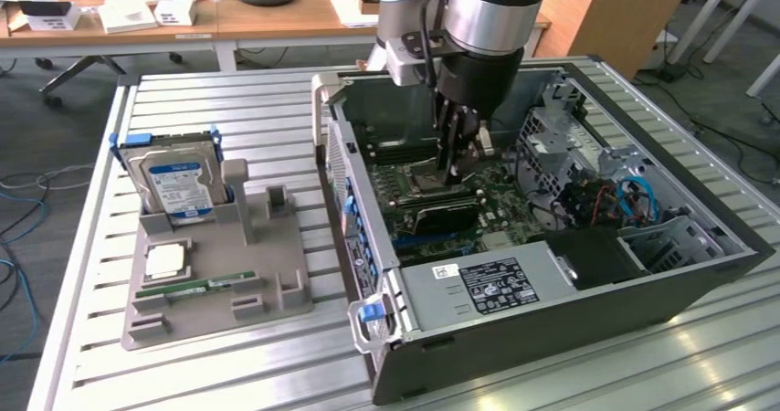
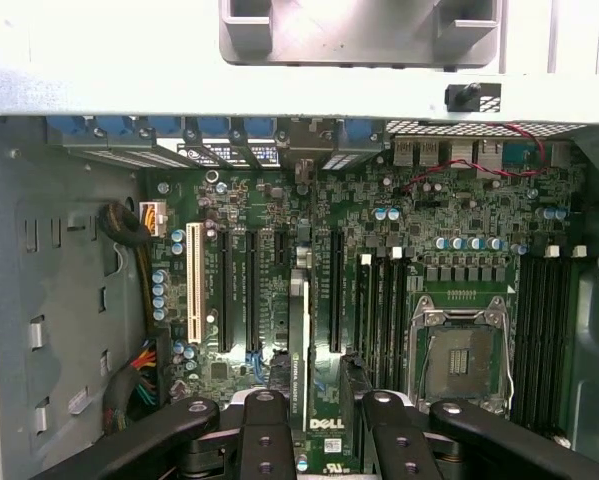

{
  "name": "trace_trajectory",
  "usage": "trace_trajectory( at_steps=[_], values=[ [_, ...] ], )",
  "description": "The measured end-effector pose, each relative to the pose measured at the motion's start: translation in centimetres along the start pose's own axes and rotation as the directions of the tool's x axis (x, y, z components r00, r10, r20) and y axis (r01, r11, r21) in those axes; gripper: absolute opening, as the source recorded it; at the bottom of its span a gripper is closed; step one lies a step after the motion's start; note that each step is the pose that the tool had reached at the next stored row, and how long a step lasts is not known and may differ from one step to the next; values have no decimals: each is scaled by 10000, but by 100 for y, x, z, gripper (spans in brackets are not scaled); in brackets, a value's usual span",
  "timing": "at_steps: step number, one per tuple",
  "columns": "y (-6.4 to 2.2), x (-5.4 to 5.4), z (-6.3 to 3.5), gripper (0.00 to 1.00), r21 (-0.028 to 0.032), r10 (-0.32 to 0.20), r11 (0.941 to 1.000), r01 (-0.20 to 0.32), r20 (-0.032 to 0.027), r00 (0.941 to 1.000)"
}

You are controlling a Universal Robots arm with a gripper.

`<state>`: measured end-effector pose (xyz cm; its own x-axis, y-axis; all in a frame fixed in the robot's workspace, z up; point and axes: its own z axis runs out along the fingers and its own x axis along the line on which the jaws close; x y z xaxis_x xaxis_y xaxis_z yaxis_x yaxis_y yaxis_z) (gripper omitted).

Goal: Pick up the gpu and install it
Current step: 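Press down on the gpu until it lock into place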

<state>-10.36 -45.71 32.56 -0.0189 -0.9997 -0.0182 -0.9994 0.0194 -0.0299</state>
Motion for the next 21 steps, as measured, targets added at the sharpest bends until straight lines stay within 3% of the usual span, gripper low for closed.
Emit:
trace_trajectory(
  at_steps=[9, 14, 21],
  values=[
    [0, 0, 0, 32, 0, 0, 10000, 0, 0, 10000],
    [0, 0, 0, 11, 0, 0, 10000, 0, 0, 10000],
    [0, 0, 0, 11, 0, -1, 10000, 1, 0, 10000]
  ],
)
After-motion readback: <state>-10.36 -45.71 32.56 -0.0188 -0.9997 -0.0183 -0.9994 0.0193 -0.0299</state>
